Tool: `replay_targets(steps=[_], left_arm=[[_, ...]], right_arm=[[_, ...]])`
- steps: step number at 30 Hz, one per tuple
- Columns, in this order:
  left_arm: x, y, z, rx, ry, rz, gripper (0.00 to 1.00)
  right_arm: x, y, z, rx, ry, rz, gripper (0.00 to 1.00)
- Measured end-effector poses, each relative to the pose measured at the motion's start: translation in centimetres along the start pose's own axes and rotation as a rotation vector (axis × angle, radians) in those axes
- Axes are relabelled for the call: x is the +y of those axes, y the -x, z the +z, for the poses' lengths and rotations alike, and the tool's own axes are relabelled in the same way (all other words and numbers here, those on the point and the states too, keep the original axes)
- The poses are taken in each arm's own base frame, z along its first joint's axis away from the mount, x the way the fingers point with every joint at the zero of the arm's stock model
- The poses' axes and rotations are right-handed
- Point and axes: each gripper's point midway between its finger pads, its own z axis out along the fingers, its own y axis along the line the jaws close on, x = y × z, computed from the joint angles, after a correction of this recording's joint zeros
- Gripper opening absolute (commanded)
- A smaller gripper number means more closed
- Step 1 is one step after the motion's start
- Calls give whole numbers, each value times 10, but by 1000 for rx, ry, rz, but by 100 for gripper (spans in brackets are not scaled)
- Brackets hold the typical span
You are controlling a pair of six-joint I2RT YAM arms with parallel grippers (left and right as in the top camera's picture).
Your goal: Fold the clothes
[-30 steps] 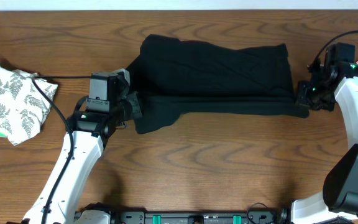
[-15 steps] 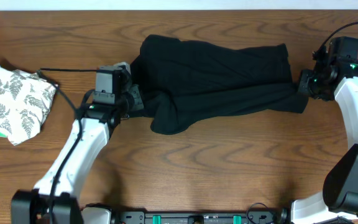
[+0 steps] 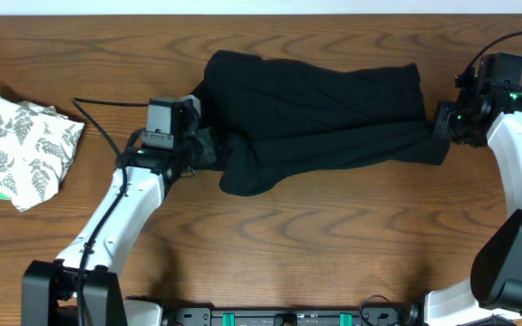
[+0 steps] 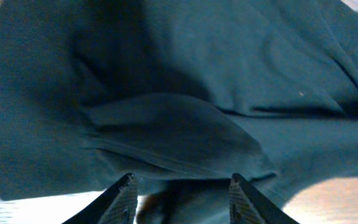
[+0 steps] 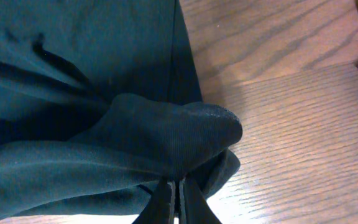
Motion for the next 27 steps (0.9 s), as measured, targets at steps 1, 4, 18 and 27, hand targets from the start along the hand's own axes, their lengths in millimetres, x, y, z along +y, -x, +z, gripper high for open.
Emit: replay_targets(steps=[1, 4, 18, 27], left_arm=[[-5, -3, 1, 8, -10, 10, 48], [-14, -8, 4, 20, -24, 33, 49], [-21, -22, 44, 66, -28, 76, 49], [-24, -27, 50, 87, -49, 73, 28]], right_arm=[[0, 0, 0, 0, 0, 0, 1], [0, -1, 0, 3, 0, 0, 1], [0, -5, 0, 21, -2, 2, 1], [0, -5, 0, 21, -2, 2, 1]])
